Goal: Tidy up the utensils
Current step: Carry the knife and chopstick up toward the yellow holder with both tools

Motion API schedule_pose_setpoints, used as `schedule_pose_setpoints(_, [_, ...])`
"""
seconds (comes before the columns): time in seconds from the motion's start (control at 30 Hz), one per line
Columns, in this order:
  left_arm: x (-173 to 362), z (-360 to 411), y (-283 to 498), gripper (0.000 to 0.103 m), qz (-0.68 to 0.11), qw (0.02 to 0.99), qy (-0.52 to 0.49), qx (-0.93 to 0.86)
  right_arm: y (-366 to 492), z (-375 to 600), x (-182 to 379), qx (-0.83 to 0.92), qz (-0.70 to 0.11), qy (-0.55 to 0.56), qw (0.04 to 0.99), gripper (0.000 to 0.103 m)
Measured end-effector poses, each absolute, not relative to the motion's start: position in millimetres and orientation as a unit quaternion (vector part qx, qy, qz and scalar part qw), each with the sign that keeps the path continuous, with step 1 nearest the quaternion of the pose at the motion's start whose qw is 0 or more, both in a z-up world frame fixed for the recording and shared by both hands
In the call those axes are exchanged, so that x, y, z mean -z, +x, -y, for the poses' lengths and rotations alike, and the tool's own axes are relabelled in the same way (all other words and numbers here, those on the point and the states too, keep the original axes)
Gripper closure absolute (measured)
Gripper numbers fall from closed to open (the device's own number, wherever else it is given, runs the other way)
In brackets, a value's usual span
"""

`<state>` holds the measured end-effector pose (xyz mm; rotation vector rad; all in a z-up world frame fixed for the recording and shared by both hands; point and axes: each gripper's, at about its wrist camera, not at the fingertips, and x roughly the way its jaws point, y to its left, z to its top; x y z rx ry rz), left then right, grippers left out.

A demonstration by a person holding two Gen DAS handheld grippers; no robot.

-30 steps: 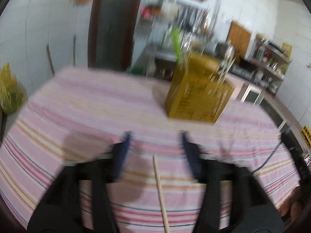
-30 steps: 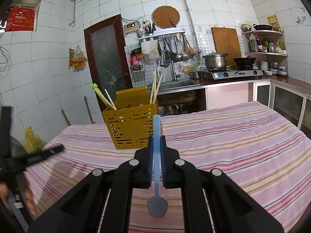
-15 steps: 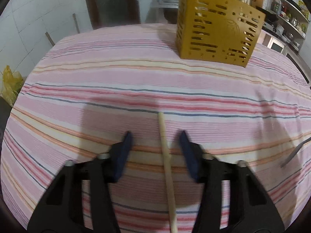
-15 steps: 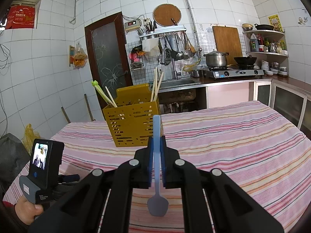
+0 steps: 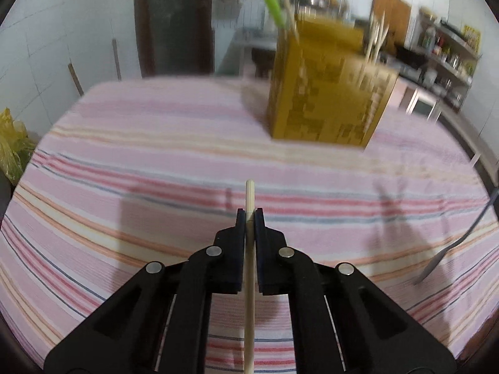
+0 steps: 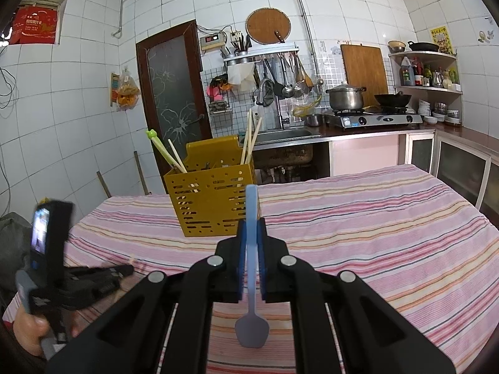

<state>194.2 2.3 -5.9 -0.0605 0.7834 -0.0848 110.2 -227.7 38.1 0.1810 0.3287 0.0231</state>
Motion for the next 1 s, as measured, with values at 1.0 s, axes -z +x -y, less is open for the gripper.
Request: schedule_pose_setpoints(1.0, [-74,-18,115,0.099,-0.150,0.986,-0.063,0.037,96,225,-49,-0.003,-0.116,0.078,0.990,0.096])
